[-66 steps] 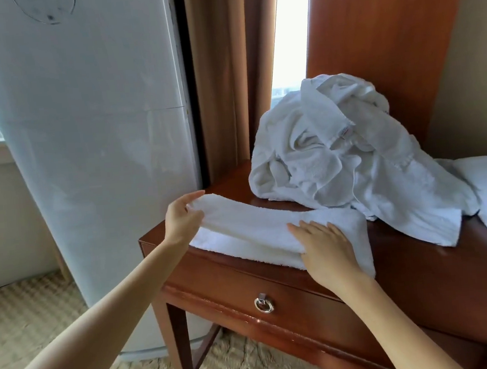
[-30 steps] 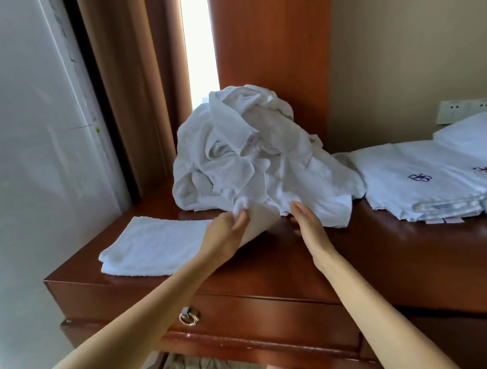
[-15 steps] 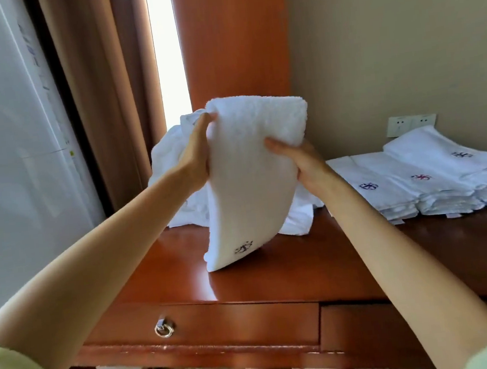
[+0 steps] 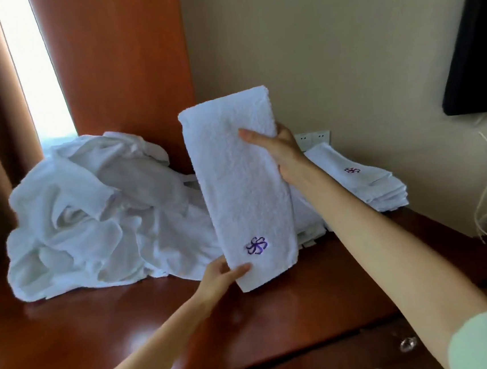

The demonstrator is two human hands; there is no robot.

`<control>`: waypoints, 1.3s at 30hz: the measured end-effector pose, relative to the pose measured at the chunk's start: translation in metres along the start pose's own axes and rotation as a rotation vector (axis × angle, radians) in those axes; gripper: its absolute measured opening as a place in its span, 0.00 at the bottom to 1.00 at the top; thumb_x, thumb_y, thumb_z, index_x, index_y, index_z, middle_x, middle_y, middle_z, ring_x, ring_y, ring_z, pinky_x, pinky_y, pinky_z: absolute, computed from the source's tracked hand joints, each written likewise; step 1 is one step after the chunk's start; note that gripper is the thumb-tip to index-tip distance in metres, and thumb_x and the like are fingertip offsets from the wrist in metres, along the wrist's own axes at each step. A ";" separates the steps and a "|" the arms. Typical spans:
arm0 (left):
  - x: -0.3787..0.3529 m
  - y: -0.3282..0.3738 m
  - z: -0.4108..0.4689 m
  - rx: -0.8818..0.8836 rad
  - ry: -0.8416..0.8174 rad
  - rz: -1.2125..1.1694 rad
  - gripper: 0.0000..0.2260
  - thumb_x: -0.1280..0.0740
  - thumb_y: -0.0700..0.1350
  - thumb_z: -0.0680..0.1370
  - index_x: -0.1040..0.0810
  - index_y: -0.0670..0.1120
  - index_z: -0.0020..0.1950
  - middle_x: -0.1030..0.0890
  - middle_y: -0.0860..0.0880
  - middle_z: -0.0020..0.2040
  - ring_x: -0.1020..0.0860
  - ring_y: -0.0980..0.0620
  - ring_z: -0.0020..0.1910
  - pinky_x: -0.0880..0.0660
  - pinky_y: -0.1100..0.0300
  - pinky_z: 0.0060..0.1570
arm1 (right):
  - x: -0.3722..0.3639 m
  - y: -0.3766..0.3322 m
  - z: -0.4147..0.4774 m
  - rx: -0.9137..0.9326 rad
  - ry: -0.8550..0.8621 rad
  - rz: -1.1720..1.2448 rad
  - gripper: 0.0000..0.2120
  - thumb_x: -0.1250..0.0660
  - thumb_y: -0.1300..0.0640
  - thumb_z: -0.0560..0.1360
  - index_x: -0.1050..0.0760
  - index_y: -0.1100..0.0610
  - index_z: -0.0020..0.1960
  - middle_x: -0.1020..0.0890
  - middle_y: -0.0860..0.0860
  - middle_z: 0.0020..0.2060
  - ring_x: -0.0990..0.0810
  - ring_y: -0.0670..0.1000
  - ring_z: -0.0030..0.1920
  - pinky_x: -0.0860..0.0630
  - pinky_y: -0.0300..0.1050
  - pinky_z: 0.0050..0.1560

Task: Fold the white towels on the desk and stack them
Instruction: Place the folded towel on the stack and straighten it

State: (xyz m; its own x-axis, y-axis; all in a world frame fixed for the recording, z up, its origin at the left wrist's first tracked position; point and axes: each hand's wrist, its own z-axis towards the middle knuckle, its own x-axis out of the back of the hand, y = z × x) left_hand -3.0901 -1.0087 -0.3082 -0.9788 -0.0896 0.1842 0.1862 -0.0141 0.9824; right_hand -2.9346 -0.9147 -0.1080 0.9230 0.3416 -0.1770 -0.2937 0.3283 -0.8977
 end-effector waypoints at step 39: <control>-0.069 -0.028 0.155 -0.500 0.237 0.394 0.30 0.50 0.61 0.81 0.54 0.53 0.79 0.57 0.61 0.79 0.54 0.58 0.78 0.40 0.53 0.74 | 0.077 0.239 0.229 0.094 -0.044 -1.233 0.24 0.38 0.49 0.80 0.36 0.52 0.75 0.38 0.52 0.75 0.41 0.52 0.75 0.42 0.45 0.71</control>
State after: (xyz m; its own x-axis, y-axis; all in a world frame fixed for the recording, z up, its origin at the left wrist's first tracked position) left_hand -3.0414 -0.8481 -0.3439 -0.7952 -0.3973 0.4581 0.5981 -0.3896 0.7003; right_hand -2.9909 -0.6087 -0.2438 0.5873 -0.2116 0.7812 0.7470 0.5133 -0.4226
